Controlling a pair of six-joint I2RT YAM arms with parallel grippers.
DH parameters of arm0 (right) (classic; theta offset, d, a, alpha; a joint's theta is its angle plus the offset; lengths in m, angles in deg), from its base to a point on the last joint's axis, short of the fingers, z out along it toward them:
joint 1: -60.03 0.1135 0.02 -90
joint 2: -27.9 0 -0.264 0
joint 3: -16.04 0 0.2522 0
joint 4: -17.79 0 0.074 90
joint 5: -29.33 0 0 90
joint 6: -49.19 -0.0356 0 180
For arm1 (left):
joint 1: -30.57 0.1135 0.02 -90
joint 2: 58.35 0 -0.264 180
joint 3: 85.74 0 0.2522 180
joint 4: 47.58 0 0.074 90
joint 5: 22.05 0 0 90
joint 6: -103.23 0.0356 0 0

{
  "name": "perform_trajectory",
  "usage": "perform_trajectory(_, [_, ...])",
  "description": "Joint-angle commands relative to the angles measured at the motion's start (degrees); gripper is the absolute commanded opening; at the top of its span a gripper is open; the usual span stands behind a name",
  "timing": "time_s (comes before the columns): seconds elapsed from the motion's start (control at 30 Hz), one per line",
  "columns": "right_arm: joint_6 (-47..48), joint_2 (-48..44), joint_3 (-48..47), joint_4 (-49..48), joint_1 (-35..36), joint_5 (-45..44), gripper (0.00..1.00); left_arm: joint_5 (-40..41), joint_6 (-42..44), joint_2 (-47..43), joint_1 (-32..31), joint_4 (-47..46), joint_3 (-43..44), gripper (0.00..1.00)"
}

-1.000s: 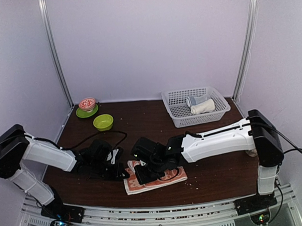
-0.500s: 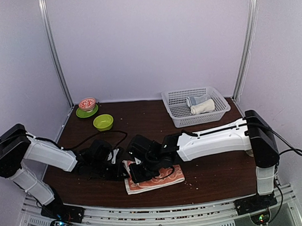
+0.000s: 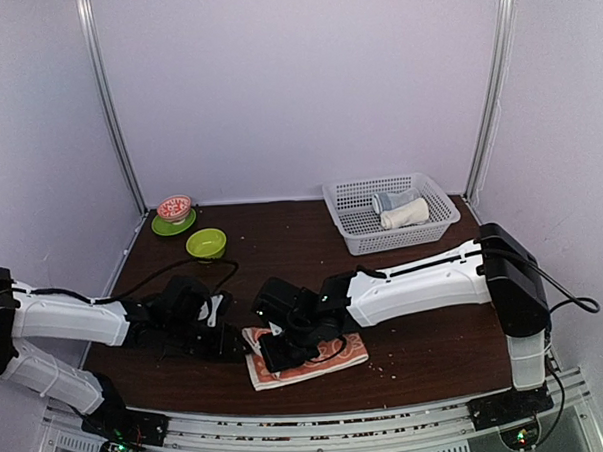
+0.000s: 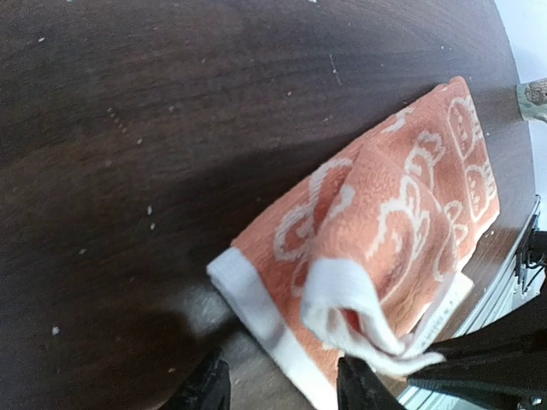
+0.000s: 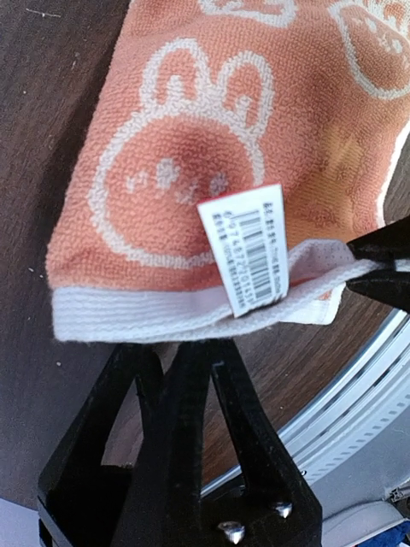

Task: Roll the towels
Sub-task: Fold the towel at the center of the board, then smooth out the towel at the center of the board.

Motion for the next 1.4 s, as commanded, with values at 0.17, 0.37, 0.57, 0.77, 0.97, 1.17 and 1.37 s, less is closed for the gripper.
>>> perform_trajectory(0.17, [2.4, 2.2, -3.5, 1.1, 0.0, 3.2, 0.17, 5.0, 0.2, -6.6, 0.0, 9.0, -1.7, 0.45])
perform_trajectory(0.37, [3.7, -1.3, -4.7, 2.6, -0.6, 1.9, 0.54, 7.1, 0.4, -10.3, -0.1, 13.4, -0.5, 0.44])
perform_trajectory(0.57, [4.8, -11.5, 2.6, 4.8, -4.0, -3.8, 0.57, 8.3, 0.7, -13.1, 0.0, 14.9, 1.1, 0.43])
perform_trajectory(0.77, [10.7, -19.1, 15.3, 9.3, -9.2, -17.0, 0.58, 6.6, 2.1, -9.3, 0.0, 12.1, 5.0, 0.42])
perform_trajectory(0.97, [12.4, -15.3, 15.6, 8.7, -11.7, -17.3, 0.58, 3.1, 2.5, -2.5, -0.7, 7.3, 11.3, 0.39])
perform_trajectory(1.17, [9.5, -15.6, 24.5, 6.0, -15.0, -17.0, 0.52, 1.7, 3.8, 4.3, -1.5, 7.8, 17.4, 0.38])
perform_trajectory(1.37, [9.1, -17.0, 30.5, 3.6, -18.1, -15.4, 0.48, 0.0, 4.2, 8.2, -1.6, 7.6, 19.8, 0.35])
